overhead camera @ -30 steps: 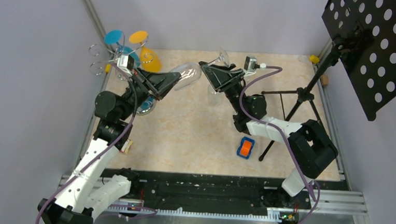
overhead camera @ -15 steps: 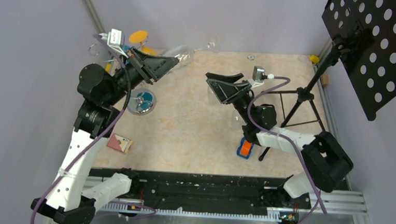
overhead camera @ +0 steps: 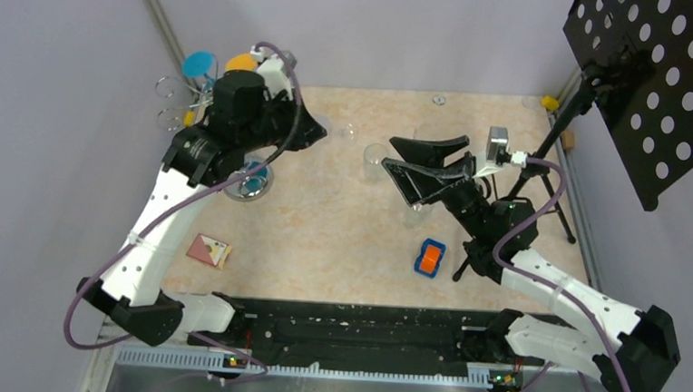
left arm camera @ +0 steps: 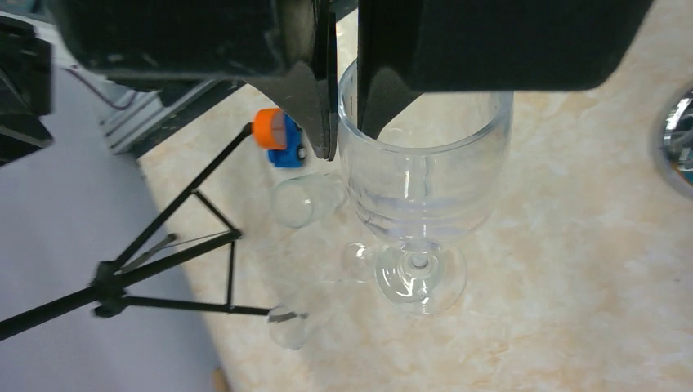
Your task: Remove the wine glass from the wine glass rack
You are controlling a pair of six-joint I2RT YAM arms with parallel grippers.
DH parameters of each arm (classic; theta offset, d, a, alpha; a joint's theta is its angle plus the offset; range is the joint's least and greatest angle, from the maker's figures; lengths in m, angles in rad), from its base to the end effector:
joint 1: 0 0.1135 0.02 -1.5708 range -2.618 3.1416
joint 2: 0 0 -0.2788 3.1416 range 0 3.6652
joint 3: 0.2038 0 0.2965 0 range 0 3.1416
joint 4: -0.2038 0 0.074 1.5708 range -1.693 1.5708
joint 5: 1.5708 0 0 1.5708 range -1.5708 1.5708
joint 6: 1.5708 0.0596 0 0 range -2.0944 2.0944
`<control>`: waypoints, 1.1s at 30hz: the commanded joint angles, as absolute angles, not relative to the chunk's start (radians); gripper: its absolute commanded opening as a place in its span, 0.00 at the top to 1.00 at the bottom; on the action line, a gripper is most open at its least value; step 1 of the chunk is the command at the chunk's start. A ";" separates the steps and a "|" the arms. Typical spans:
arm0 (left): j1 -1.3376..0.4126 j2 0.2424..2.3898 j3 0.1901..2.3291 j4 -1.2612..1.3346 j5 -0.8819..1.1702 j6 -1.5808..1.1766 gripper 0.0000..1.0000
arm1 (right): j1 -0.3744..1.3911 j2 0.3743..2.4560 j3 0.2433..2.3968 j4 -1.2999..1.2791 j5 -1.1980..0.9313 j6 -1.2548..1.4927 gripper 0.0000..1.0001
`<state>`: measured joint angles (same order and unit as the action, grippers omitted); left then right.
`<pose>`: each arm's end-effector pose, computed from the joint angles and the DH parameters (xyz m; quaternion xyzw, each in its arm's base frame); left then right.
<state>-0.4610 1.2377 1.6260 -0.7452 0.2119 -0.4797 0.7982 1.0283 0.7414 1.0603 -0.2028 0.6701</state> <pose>0.2620 -0.1441 0.4962 0.0527 0.8173 -0.3345 0.4662 0.1773 0.1990 0.4201 -0.1178 0.3795 0.6434 0.6543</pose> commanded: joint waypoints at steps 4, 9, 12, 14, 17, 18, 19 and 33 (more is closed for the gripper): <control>-0.585 1.525 1.944 -1.019 -0.059 -0.264 1.00 | 0.819 0.912 0.746 0.772 -0.195 0.526 0.37; -0.606 1.662 2.021 -1.060 -0.128 -0.241 1.00 | 0.827 0.823 0.761 0.647 -0.198 0.475 0.37; -0.605 1.719 2.049 -1.067 -0.117 -0.230 1.00 | 0.833 0.778 0.758 0.594 -0.241 0.423 0.37; -0.606 1.766 2.072 -1.075 -0.095 -0.223 1.00 | 0.838 0.753 0.764 0.528 -0.242 0.384 0.38; -0.606 1.841 2.104 -1.079 -0.086 -0.209 1.00 | 0.838 0.720 0.770 0.461 -0.235 0.348 0.38; -0.605 1.869 2.122 -1.087 -0.087 -0.204 1.00 | 0.839 0.714 0.770 0.448 -0.226 0.343 0.38; -0.604 1.902 2.145 -1.099 -0.093 -0.198 1.00 | 0.839 0.709 0.771 0.437 -0.217 0.340 0.38; -0.535 2.020 2.188 -1.061 -0.012 -0.193 1.00 | 0.839 0.687 0.749 0.410 -0.195 0.357 0.38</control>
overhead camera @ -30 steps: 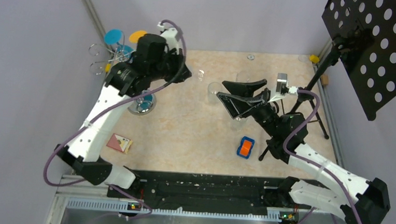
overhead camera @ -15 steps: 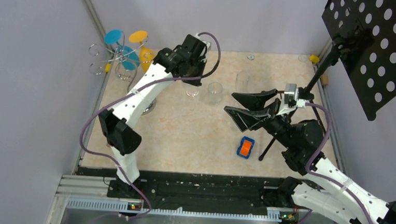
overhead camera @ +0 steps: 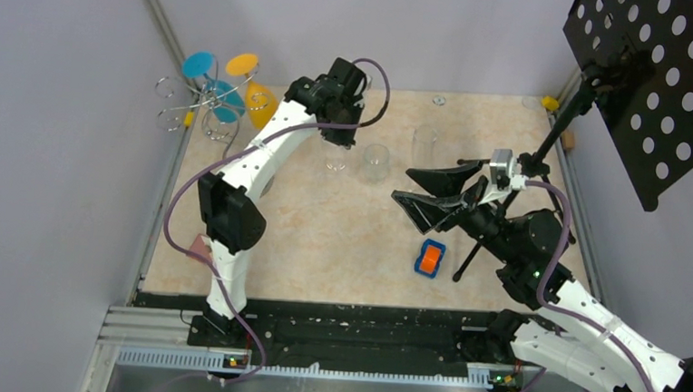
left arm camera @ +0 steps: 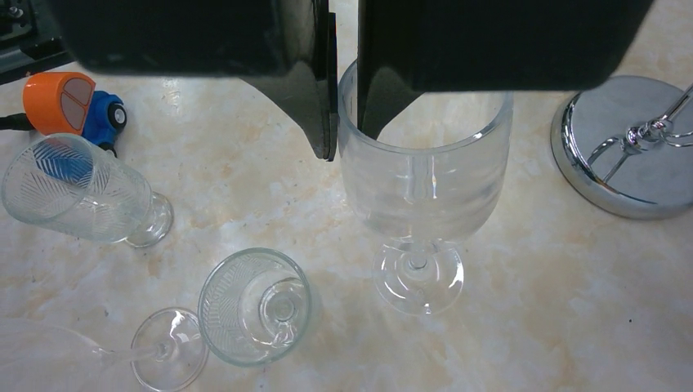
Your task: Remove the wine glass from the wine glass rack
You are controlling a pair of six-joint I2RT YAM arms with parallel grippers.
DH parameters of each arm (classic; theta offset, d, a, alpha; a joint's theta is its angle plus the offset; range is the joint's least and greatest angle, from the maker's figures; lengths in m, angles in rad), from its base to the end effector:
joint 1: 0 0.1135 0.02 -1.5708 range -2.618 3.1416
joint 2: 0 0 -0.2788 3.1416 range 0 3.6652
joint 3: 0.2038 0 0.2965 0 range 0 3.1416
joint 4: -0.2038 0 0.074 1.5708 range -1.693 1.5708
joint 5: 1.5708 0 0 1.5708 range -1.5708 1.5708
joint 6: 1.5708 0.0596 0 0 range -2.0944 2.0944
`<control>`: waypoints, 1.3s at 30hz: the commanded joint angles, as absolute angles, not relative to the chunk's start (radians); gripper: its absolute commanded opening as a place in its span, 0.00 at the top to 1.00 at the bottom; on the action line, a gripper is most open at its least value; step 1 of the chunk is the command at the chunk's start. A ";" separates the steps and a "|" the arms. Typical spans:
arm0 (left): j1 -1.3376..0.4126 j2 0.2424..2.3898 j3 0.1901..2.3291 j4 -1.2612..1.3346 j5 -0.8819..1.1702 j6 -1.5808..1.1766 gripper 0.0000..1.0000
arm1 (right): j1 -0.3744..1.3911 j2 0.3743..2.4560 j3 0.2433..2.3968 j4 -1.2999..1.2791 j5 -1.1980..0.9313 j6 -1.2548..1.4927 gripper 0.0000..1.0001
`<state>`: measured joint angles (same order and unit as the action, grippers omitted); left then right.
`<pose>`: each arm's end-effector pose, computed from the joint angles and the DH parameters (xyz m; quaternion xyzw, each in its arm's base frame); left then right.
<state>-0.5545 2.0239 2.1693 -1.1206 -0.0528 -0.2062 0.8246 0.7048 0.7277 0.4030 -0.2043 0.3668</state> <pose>0.4230 -0.2582 0.3551 0.1580 0.9425 -0.0855 0.2817 0.1385 0.1676 0.4155 -0.2057 0.5054 0.5149 0.6612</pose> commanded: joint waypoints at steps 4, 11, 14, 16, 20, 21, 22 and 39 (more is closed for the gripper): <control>-0.530 2.037 2.178 -1.055 0.029 -0.196 1.00 | 0.840 0.688 0.736 0.433 -0.194 0.362 0.38; -0.518 2.063 2.165 -1.041 0.062 -0.207 0.99 | 0.840 0.693 0.713 0.459 -0.191 0.393 0.38; -0.517 2.073 2.161 -1.039 0.059 -0.214 0.96 | 0.840 0.693 0.707 0.475 -0.192 0.408 0.38; -0.515 2.077 2.157 -1.041 0.051 -0.214 0.94 | 0.839 0.691 0.703 0.478 -0.192 0.412 0.39; -0.515 2.085 2.151 -1.051 0.018 -0.208 0.90 | 0.840 0.687 0.698 0.473 -0.187 0.417 0.39; -0.515 2.085 2.149 -1.051 0.018 -0.206 0.88 | 0.839 0.687 0.697 0.471 -0.186 0.419 0.39; -0.515 2.085 2.144 -1.051 0.020 -0.203 0.85 | 0.839 0.686 0.696 0.471 -0.185 0.421 0.39; -0.509 1.951 2.206 -1.028 0.029 -0.158 0.43 | 0.840 0.696 0.718 0.390 -0.108 0.464 0.39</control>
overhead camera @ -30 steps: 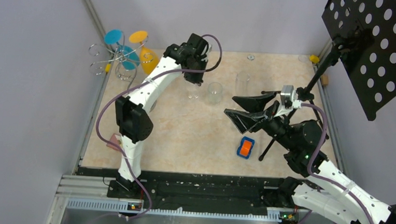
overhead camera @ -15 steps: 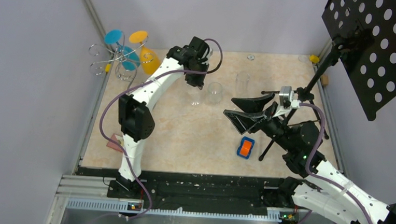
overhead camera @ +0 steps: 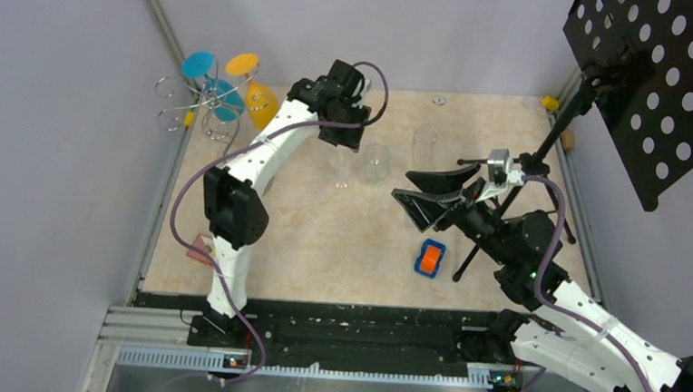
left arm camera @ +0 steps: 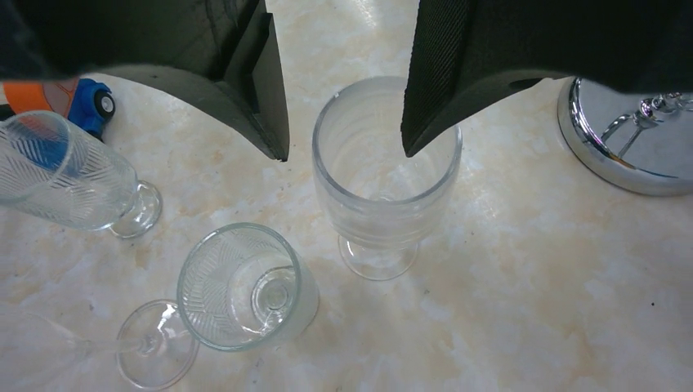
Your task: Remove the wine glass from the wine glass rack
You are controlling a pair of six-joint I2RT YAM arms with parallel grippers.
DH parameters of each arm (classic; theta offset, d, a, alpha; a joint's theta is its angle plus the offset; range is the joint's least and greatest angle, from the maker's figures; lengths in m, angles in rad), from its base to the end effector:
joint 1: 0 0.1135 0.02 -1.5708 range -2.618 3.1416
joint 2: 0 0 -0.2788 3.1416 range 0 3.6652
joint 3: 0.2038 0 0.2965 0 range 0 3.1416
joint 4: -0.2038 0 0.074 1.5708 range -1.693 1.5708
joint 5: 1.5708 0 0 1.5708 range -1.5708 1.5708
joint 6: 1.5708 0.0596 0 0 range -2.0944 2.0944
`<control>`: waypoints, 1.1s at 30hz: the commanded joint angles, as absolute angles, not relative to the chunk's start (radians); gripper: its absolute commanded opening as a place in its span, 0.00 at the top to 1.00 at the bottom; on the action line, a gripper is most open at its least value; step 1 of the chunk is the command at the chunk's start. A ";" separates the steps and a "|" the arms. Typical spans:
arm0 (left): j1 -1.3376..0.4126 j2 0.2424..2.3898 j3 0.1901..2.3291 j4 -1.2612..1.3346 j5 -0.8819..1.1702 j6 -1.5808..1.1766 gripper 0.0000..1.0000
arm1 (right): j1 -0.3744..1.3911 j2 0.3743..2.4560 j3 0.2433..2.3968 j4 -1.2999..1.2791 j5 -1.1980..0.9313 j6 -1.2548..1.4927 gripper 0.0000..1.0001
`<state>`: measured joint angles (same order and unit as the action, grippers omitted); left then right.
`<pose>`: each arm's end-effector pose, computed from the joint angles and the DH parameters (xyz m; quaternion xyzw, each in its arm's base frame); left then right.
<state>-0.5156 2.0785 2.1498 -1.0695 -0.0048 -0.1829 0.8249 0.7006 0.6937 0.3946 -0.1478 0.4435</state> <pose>0.4467 -0.2528 0.3254 0.1582 0.9462 -0.0945 0.2661 0.1433 0.1681 0.4015 -0.1656 0.5344 0.5237 0.6424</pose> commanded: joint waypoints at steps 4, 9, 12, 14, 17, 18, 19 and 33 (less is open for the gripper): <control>-0.507 1.872 2.204 -1.008 0.070 -0.134 0.39 | 0.839 0.694 0.723 0.366 -0.075 0.484 0.39; -0.462 1.752 2.202 -0.968 0.105 -0.127 0.37 | 0.839 0.692 0.731 0.344 -0.056 0.505 0.39; -0.386 1.670 2.184 -0.907 0.178 -0.158 0.34 | 0.839 0.694 0.732 0.341 -0.050 0.518 0.39; -0.315 1.598 2.136 -0.831 0.307 -0.196 0.32 | 0.840 0.696 0.730 0.345 -0.052 0.528 0.39; -0.212 1.498 2.034 -0.651 0.411 -0.286 0.26 | 0.839 0.699 0.722 0.358 -0.053 0.544 0.39; -0.180 1.474 2.006 -0.613 0.419 -0.313 0.25 | 0.839 0.701 0.722 0.359 -0.053 0.548 0.39; -0.148 1.455 1.981 -0.585 0.418 -0.338 0.25 | 0.839 0.702 0.722 0.359 -0.051 0.550 0.39; 0.143 1.393 1.708 -0.380 0.298 -0.736 0.63 | 0.839 0.710 0.721 0.350 -0.044 0.556 0.39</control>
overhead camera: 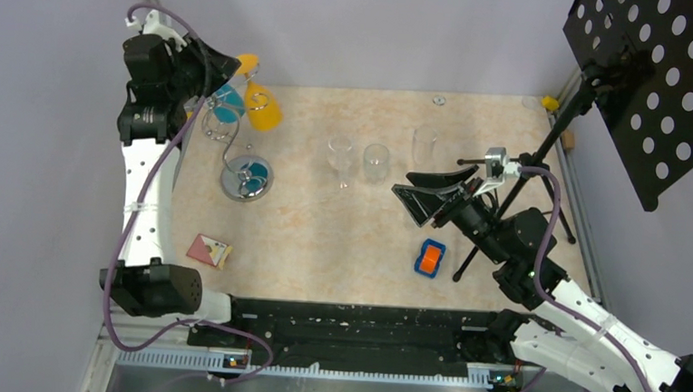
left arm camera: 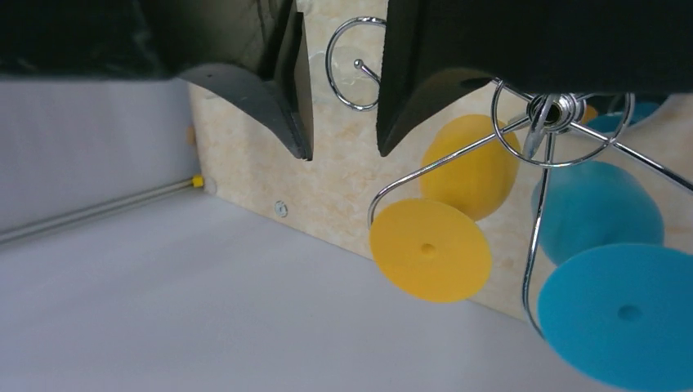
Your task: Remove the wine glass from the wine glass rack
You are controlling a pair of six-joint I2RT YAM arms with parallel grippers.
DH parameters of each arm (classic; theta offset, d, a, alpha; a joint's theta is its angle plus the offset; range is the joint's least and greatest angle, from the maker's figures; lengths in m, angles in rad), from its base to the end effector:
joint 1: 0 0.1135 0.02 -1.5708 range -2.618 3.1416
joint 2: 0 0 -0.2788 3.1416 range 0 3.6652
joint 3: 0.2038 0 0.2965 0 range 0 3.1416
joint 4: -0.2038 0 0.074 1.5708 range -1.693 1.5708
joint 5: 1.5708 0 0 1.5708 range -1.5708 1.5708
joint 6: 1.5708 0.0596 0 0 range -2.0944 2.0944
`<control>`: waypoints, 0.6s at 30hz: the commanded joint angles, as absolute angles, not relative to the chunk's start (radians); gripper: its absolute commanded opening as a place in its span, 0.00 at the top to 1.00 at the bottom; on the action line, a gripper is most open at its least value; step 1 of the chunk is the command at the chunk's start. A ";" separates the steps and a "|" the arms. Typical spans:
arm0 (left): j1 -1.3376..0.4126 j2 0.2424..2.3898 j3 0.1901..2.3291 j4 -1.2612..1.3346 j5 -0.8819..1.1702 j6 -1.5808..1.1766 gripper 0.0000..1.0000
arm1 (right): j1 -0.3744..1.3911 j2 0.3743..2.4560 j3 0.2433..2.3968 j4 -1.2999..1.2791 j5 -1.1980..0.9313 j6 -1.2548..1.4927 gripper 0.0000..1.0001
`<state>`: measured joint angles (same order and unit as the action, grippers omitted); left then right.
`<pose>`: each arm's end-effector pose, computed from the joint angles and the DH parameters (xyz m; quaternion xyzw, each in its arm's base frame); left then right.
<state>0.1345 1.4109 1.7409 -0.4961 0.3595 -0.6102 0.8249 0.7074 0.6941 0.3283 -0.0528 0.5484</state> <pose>0.3584 0.0273 0.5181 -0.1656 0.7416 -0.2824 0.5856 0.1512 0.1683 0.3922 -0.1021 0.5787 0.5248 0.6158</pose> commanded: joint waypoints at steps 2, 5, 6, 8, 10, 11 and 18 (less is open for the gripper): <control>0.142 1.382 1.665 -0.345 0.261 -0.774 0.65 | 0.840 0.714 0.720 0.348 -0.039 0.559 0.40; 0.141 1.372 1.607 -0.299 0.181 -0.847 0.65 | 0.839 0.723 0.723 0.351 -0.045 0.564 0.40; 0.139 1.371 1.594 -0.295 0.146 -0.866 0.65 | 0.840 0.726 0.724 0.351 -0.049 0.564 0.40; 0.129 1.366 1.575 -0.294 0.075 -0.909 0.66 | 0.839 0.729 0.726 0.349 -0.054 0.566 0.40; 0.113 1.371 1.573 -0.299 0.020 -0.937 0.66 | 0.840 0.728 0.724 0.349 -0.055 0.567 0.40; 0.102 1.375 1.577 -0.301 -0.008 -0.943 0.66 | 0.839 0.728 0.723 0.348 -0.054 0.567 0.40; 0.023 1.414 1.621 -0.341 -0.206 -0.912 0.65 | 0.839 0.716 0.721 0.332 -0.051 0.571 0.42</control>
<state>0.0578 1.4124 1.5833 -0.3737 -0.0486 -0.9146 0.8272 0.7292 0.6941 0.3256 -0.0498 0.5625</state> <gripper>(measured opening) 0.348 0.585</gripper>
